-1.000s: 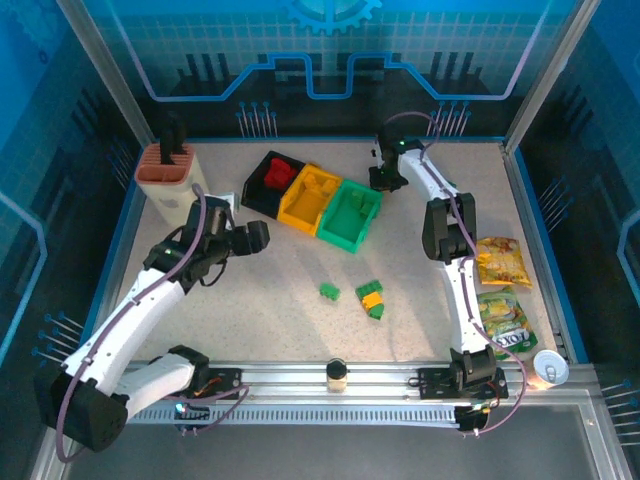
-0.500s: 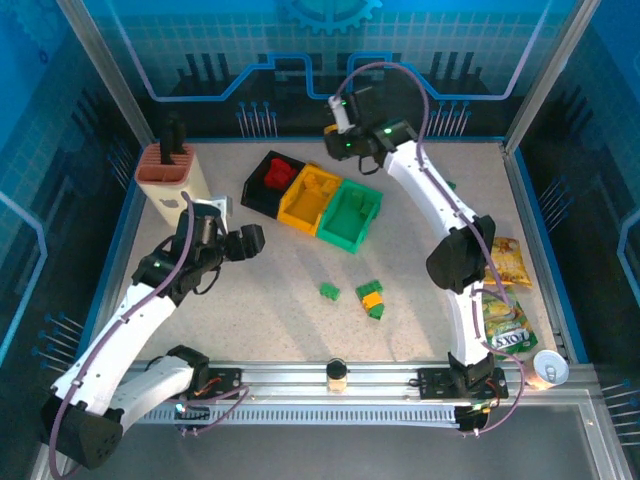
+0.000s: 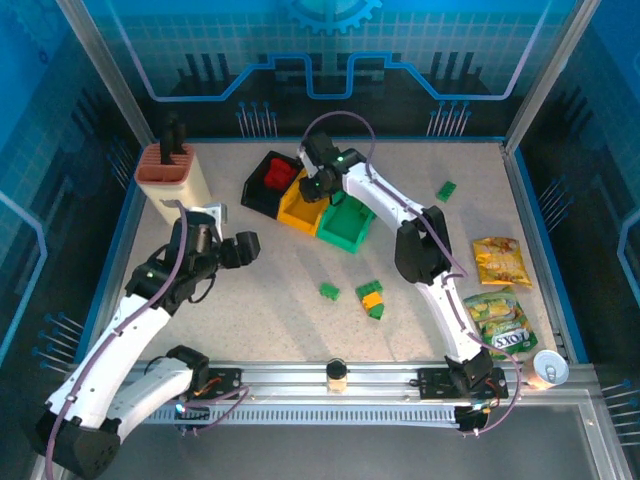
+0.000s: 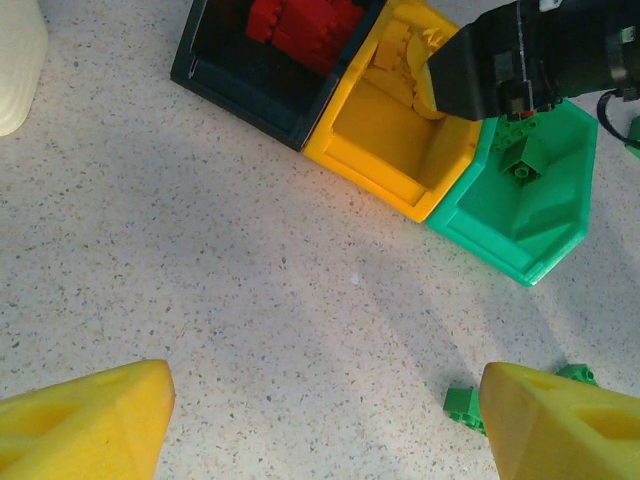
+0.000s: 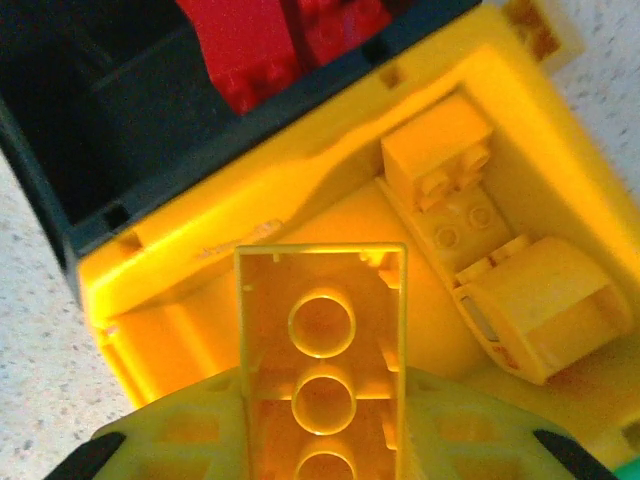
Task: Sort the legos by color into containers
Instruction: Place the lego in the container, then rotate the container at the top-center of the table.
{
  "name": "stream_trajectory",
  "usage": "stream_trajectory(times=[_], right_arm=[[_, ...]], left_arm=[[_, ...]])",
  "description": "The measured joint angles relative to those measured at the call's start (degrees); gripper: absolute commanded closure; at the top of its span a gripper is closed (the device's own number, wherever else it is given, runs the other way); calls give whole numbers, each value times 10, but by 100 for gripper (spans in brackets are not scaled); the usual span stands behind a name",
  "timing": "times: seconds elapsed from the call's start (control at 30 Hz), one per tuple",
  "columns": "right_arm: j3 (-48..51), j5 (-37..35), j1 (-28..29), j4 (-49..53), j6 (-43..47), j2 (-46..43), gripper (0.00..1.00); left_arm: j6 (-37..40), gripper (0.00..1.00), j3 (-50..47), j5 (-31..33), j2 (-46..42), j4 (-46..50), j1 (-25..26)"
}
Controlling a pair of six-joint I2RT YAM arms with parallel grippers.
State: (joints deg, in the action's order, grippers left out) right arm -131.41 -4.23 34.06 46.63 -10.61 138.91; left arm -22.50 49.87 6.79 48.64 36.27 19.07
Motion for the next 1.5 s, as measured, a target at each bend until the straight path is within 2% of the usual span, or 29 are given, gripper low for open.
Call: stream_trajectory(times=[0.1,0.2,0.27,0.33,0.47,0.6,0.8,0.93,1.07,1.27,1.37,1.43,1.5], right_arm=[[0,-2,0,3,0,0,33],[16,-9,2,-2,2,-16,31],[40,-23,5,-2,2,-42,34],[78,-33,10,-7,2,-79,41],[231,-19,27,-46,1,-208,57],[350,31,52,-79,6,-287,58],[437,65,57,-92,6,-255,58],[444,58,35,-90,2,-219,61],[444,37,5,-97,-5,-219,60],[445,11,-62,-101,-9,-221,56],[466,5,-71,-99,-12,-252,51],[497,4,-68,-100,-20,-303,34],[520,2,-71,-98,-31,-366,23]], left_arm=[[0,19,-1,0,-4,2,-2],[0,19,-2,0,-4,6,-2],[0,19,-2,0,-4,6,-2],[0,19,-2,0,-4,6,-2],[0,19,-2,0,-4,6,-2],[0,19,-2,0,-4,6,-2],[-1,19,-2,-3,3,5,-2],[-5,19,-5,-3,4,3,-2],[-11,19,-6,-3,4,3,-2],[-14,19,-15,-7,4,3,-2],[-14,20,-15,-12,4,3,-2],[-14,20,-15,-23,5,2,-2],[-14,19,-16,-37,12,-2,-1]])
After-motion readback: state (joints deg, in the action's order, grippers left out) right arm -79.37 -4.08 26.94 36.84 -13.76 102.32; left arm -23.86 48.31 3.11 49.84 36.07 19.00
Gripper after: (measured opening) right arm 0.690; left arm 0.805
